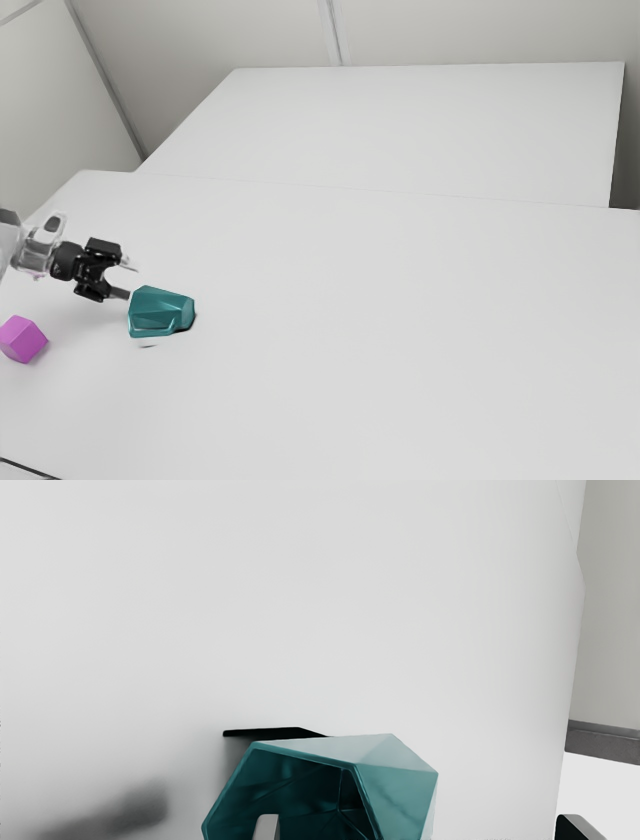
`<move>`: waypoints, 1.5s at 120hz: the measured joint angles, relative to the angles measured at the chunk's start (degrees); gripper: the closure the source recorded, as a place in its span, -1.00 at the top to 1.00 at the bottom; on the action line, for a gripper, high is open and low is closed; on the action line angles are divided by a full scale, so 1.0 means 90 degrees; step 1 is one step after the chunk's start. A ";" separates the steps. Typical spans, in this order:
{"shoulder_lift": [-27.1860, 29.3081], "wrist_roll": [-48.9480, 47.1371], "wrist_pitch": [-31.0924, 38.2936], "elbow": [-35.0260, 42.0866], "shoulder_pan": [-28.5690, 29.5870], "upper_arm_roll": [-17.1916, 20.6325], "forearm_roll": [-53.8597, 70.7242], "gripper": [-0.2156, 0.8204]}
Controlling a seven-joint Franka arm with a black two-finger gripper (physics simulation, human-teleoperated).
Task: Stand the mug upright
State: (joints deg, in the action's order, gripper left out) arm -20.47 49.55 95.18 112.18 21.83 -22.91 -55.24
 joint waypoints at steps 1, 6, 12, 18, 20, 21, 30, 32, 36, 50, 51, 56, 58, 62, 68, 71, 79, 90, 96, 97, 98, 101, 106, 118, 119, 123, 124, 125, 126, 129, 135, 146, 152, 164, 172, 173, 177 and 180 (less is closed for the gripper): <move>-0.0001 0.0054 -0.0001 0.0021 0.0001 -0.0010 -0.0022 0.58; -0.0005 0.0315 -0.0007 0.0093 0.0004 -0.0050 -0.0112 0.58; -0.0005 0.0604 -0.0014 0.0177 0.0005 -0.0093 -0.0187 0.58; -0.0003 0.0872 -0.0019 0.0312 0.0006 -0.0116 -0.0240 0.58; -0.0001 0.0955 -0.0021 0.0341 0.0006 -0.0121 -0.0254 0.58; -0.0002 0.0997 -0.0021 0.0352 0.0006 -0.0123 -0.0260 0.58; 0.0014 0.1341 -0.0027 0.0408 0.0006 -0.0130 -0.0313 0.58; 0.0023 0.1411 -0.0028 0.0414 0.0006 -0.0130 -0.0323 0.58; 0.0055 0.1538 -0.0031 0.0452 0.0006 -0.0131 -0.0342 0.58; 0.0254 0.1793 -0.0039 0.0672 -0.0001 -0.0136 -0.0365 0.58; 0.0267 0.1800 -0.0040 0.0688 -0.0002 -0.0137 -0.0364 0.58; 0.0310 0.1812 -0.0043 0.0737 -0.0003 -0.0139 -0.0349 0.58; 0.0319 0.1810 -0.0044 0.0749 -0.0003 -0.0139 -0.0342 0.58; 0.0334 0.1805 -0.0045 0.0767 -0.0003 -0.0138 -0.0332 0.58; 0.0365 0.1794 -0.0047 0.0810 -0.0005 -0.0138 -0.0321 0.58; 0.0385 0.1788 -0.0047 0.0838 -0.0004 -0.0139 -0.0316 0.58; 0.0428 0.1773 -0.0030 0.0920 -0.0008 -0.0127 -0.0309 0.58; 0.0458 0.1744 0.0006 0.0959 -0.0051 -0.0073 -0.0307 0.58; 0.0462 0.1725 0.0036 0.0976 -0.0069 -0.0030 -0.0307 0.58; 0.0462 0.1722 0.0043 0.0982 -0.0071 -0.0019 -0.0307 0.58; 0.0462 0.1718 0.0049 0.0986 -0.0073 -0.0010 -0.0307 0.58; 0.0464 0.1706 0.0066 0.0997 -0.0077 0.0016 -0.0307 0.58; 0.0466 0.1687 0.0097 0.1012 -0.0085 0.0073 -0.0310 0.58; 0.0472 0.1637 0.0174 0.1048 -0.0101 0.0179 -0.0329 0.55; 0.0472 0.1633 0.0182 0.1050 -0.0102 0.0182 -0.0330 0.54; 0.0473 0.1617 0.0209 0.1052 -0.0107 0.0191 -0.0334 0.43; 0.0473 0.1612 0.0215 0.1052 -0.0108 0.0192 -0.0335 0.40; 0.0474 0.1608 0.0221 0.1052 -0.0108 0.0194 -0.0336 0.36; 0.0475 0.1602 0.0227 0.1053 -0.0109 0.0195 -0.0337 0.32; 0.0483 0.1583 0.0243 0.1053 -0.0112 0.0200 -0.0336 0.19; 0.0500 0.1530 0.0269 0.1053 -0.0118 0.0214 -0.0325 -0.07; 0.0526 0.1430 0.0303 0.1054 -0.0121 0.0230 -0.0311 -0.43; 0.0546 0.1377 0.0315 0.1054 -0.0121 0.0243 -0.0307 -0.56; 0.0576 0.1270 0.0333 0.1054 -0.0128 0.0286 -0.0303 -0.72; 0.0607 0.1203 0.0335 0.1054 -0.0144 0.0295 -0.0297 -0.79; 0.0612 0.1195 0.0336 0.1054 -0.0150 0.0296 -0.0296 -0.79; 0.0634 0.1163 0.0341 0.1052 -0.0168 0.0312 -0.0296 -0.82; 0.0650 0.1137 0.0346 0.1049 -0.0181 0.0335 -0.0296 -0.83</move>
State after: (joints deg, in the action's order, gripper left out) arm -14.63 59.78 98.30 121.62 20.20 -19.89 -57.90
